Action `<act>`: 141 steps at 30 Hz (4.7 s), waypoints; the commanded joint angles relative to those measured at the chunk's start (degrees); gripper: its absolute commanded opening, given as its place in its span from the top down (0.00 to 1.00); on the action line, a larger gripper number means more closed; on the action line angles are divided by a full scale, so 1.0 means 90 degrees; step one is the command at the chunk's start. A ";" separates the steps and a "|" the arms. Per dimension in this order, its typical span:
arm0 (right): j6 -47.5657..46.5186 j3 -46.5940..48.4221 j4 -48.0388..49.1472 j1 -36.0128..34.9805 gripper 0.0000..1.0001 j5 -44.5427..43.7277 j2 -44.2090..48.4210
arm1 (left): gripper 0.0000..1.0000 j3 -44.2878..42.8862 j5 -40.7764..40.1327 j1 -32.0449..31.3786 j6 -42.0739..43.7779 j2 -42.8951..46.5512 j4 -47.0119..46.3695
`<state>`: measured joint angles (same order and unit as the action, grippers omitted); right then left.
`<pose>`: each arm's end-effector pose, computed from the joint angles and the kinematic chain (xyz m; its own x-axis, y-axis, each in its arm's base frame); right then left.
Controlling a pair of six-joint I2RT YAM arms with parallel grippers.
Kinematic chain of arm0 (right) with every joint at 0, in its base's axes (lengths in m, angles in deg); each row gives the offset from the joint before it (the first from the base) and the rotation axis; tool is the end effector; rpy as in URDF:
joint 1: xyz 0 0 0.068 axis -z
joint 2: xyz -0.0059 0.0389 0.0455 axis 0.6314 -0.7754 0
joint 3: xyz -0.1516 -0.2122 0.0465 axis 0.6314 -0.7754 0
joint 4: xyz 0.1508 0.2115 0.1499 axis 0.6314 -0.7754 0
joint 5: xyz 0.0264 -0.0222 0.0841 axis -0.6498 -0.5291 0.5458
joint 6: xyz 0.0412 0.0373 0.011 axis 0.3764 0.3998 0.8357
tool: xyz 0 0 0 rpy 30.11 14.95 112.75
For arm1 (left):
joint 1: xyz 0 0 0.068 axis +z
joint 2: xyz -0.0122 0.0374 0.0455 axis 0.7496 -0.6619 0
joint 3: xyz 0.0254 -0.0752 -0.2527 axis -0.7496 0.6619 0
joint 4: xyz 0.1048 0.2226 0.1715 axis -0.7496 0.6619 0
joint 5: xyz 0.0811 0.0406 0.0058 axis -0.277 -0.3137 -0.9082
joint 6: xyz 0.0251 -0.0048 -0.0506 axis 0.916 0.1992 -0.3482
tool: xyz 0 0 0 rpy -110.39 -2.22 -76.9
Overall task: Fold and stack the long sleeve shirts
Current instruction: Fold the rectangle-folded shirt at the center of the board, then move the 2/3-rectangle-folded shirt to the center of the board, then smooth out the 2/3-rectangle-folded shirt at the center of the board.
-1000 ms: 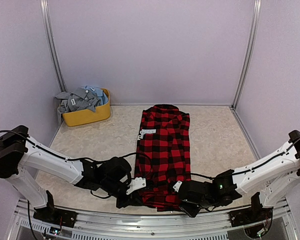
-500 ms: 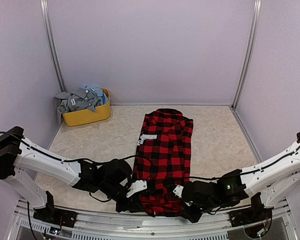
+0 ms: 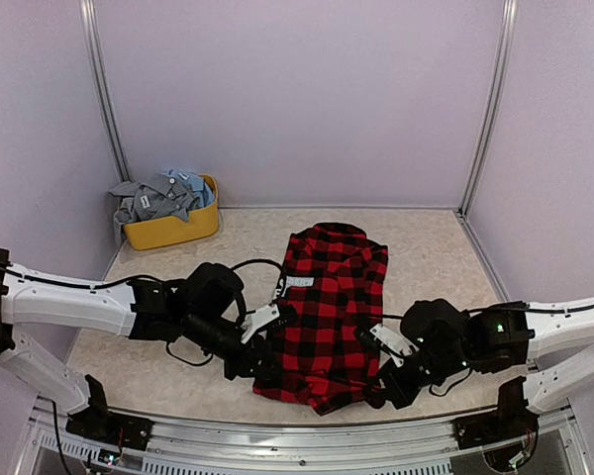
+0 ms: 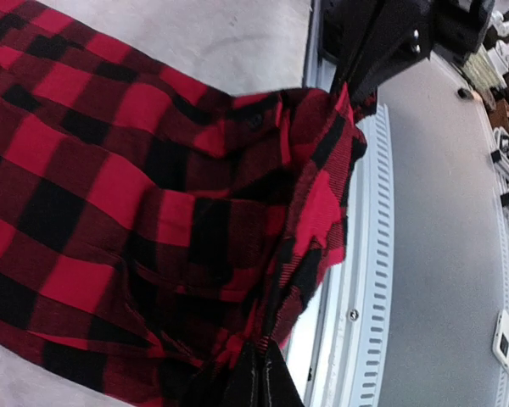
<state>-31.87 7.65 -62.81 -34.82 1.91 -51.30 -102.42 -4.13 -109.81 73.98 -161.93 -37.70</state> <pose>0.0670 0.2484 0.1882 -0.7480 -0.4643 -0.4743 -0.6593 0.6022 0.4502 0.1374 -0.2912 0.1707 -0.4137 0.6263 -0.6608 0.8988 0.1654 -0.4059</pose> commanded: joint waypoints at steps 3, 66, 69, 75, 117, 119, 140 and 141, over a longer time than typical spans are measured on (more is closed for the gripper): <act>-0.0448 0.0757 -0.0548 0.1247 1.00 0.0365 -0.0140 | 1.00 -0.0996 0.0600 0.1181 0.0238 -0.0333 0.0171; -0.2748 0.3209 0.0072 0.4783 0.44 -0.0081 -0.3407 | 0.70 -0.4700 -0.1531 0.2968 -0.0641 -0.4704 -0.0726; -0.2609 0.2856 0.0291 0.4536 0.42 -0.0195 -0.3038 | 0.68 -0.4097 -0.1705 0.2968 -0.0777 -0.4262 -0.1166; -0.2424 0.2328 0.0712 0.4493 0.37 -0.0235 -0.2545 | 0.64 -0.2615 -0.1708 0.2787 -0.1014 -0.3054 -0.2287; -0.1771 0.0661 0.1895 0.3390 0.43 0.0631 -0.3145 | 0.65 -0.0280 -0.3098 0.0673 -0.1976 -0.2861 -0.3228; -0.1645 0.0553 0.1713 0.3072 0.42 0.0531 -0.2909 | 0.65 -0.0082 -0.3248 0.0389 -0.2127 -0.2626 -0.3177; -0.1363 0.0809 0.0821 0.2725 0.30 -0.1090 -0.1750 | 0.23 0.0297 -0.4665 0.0206 -0.2079 -0.0610 -0.2636; -0.1332 0.0883 0.0762 0.2746 0.30 -0.1155 -0.1896 | 0.23 0.0325 -0.4365 0.0349 -0.2180 -0.0608 -0.2603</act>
<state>-45.77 11.93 -51.84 -11.13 -2.35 -64.37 -100.72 -47.93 -109.70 56.01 -168.10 -63.28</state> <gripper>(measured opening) 0.696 0.767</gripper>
